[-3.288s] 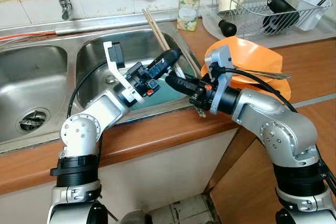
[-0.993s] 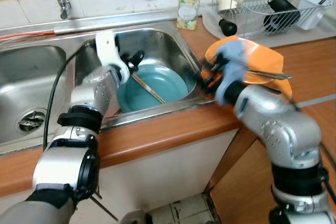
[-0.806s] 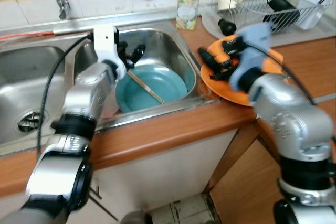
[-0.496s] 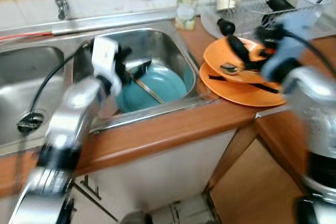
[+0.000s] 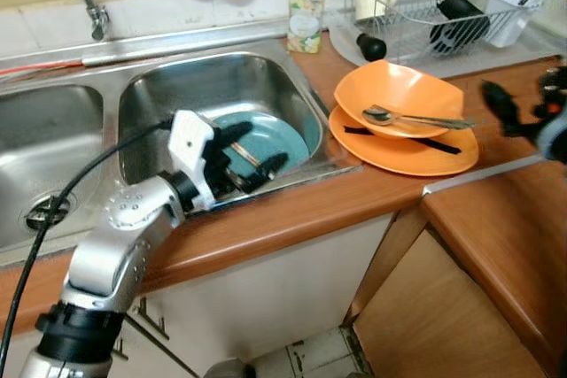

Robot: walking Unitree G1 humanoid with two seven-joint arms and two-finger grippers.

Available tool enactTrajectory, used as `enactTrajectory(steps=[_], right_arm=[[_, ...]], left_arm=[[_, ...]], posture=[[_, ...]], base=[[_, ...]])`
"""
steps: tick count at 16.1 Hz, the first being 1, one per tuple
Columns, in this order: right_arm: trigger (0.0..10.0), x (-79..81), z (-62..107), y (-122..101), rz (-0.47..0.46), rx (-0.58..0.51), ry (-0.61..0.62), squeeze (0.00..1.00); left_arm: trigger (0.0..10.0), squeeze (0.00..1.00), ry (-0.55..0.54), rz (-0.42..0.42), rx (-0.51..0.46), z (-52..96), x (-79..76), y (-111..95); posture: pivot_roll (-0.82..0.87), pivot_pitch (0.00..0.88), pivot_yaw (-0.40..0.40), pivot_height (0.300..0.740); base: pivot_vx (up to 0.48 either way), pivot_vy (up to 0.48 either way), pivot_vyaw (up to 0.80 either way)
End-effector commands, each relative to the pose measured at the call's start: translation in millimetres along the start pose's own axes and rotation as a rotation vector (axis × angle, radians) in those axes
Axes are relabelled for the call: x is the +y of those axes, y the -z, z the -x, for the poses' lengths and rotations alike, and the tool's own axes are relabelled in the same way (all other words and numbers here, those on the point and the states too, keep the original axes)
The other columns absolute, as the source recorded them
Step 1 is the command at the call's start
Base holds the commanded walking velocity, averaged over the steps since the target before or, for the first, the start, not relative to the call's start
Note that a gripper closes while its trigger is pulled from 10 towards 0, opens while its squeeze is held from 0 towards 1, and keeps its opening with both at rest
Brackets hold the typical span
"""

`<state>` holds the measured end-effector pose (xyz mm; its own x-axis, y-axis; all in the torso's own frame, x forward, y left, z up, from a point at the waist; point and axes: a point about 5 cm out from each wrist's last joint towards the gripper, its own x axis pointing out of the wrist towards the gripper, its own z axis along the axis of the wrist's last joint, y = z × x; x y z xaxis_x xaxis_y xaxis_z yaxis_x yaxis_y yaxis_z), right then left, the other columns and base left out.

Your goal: Kitchen organization

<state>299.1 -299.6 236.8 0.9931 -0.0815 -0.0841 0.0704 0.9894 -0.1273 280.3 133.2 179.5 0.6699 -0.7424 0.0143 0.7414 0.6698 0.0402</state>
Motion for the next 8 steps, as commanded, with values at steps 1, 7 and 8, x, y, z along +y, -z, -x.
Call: enactTrajectory(steps=[1, 7, 8], right_arm=[[10.0, -17.4, 4.4, 11.8, 0.014, 0.049, 0.071, 0.00], [10.0, -0.2, 14.1, 23.8, 0.087, 0.096, -0.117, 0.00], [10.0, 10.7, 17.2, 19.4, 0.093, 0.073, -0.193, 0.00]], left_arm=[[10.0, 0.37, 0.022, 0.005, 0.013, 1.7, -5.6, 0.8], [10.0, 0.37, 0.038, 0.021, 0.022, 2.6, -13.7, 0.7], [10.0, 0.37, 0.039, 0.024, 0.023, 2.9, -14.7, 0.4]], posture=[[-0.06, 0.000, 0.064, 0.740], [-0.07, 0.000, 0.060, 0.740], [-0.07, 0.000, 0.060, 0.740]], base=[[0.000, 0.000, 0.00], [0.000, 0.000, 0.00], [0.000, 0.000, 0.00]])
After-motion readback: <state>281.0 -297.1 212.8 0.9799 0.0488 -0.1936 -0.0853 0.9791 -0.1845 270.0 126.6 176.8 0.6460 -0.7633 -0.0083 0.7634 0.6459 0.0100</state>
